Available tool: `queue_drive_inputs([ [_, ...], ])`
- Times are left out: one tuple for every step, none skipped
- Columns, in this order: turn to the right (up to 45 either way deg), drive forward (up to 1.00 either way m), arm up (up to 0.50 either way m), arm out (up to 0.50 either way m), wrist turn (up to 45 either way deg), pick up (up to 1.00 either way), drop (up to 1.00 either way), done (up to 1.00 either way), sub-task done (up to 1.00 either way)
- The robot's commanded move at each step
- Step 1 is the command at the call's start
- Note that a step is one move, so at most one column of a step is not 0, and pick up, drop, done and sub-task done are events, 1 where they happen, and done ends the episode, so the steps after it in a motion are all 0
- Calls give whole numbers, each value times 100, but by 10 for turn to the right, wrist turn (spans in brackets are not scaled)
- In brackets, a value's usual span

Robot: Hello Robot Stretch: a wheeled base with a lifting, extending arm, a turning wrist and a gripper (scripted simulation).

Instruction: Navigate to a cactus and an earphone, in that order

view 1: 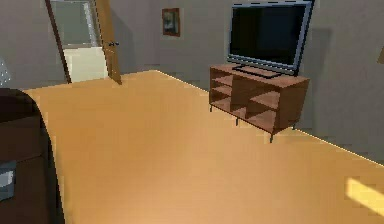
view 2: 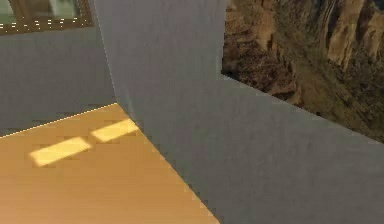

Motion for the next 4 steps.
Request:
queue_drive_inputs([
  [0,50,0,0,0,0,0,0,0],
  [-360,0,0,0,0,0,0,0,0],
  [0,100,0,0,0,0,0,0,0],
  [0,100,0,0,0,0,0,0,0],
])
